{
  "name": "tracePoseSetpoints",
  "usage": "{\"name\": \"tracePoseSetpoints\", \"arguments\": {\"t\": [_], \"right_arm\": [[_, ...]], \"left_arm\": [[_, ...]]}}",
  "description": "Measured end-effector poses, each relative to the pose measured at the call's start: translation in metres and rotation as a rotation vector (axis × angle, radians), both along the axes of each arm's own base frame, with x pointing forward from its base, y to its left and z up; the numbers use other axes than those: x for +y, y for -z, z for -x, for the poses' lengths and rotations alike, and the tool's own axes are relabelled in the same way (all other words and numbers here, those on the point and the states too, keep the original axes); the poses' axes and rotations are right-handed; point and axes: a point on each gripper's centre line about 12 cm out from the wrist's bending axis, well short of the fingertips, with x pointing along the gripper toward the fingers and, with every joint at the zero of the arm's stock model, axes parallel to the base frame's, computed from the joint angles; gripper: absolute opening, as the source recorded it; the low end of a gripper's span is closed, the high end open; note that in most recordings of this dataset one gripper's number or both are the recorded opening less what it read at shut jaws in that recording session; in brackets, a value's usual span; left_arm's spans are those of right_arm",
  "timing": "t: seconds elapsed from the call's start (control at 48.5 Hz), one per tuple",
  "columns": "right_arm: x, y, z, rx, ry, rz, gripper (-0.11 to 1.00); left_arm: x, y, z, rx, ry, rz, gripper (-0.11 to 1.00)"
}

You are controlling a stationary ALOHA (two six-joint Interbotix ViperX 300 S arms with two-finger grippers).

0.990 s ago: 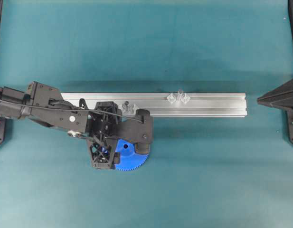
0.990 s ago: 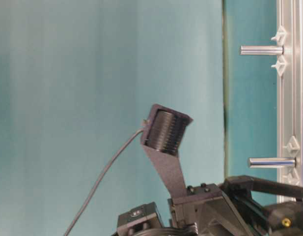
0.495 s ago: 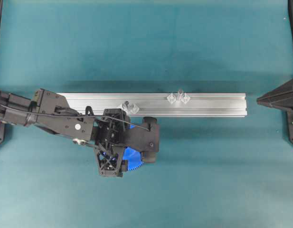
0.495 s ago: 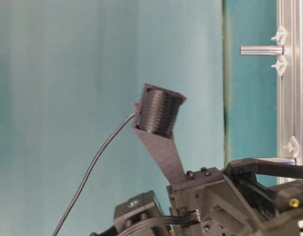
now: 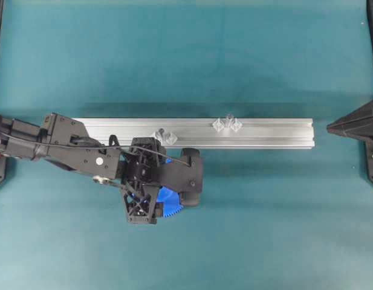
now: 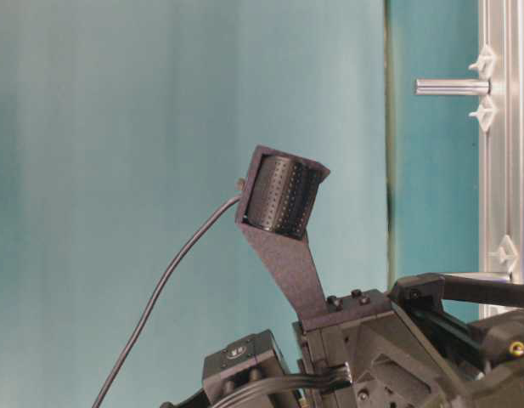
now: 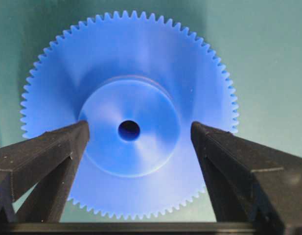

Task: Find the location of the shaft and insert the large gear.
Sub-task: 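Lift the blue gear with the left gripper and tilt it upright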

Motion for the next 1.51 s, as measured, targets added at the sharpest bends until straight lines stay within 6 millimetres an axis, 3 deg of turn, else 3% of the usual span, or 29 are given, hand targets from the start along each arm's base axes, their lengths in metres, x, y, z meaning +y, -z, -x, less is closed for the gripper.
{"name": "tracePoseSetpoints", "arguments": {"t": [0.701, 1.072, 1.505], "right_arm": [[0.0, 0.001, 0.001, -0.004, 0.008, -0.017, -0.01], [0.0, 0.003, 0.001, -0.001, 0.009, -0.018, -0.01], [0.0, 0.005, 0.001, 0.004, 0.007, -0.018, -0.01]], "left_arm": [[0.01, 0.017, 0.011, 0.08, -0.018, -0.013, 0.93], [0.007, 0.014, 0.019, 0.135, -0.007, -0.024, 0.93], [0.006, 0.005, 0.007, 0.071, -0.01, -0.012, 0.93]]}}
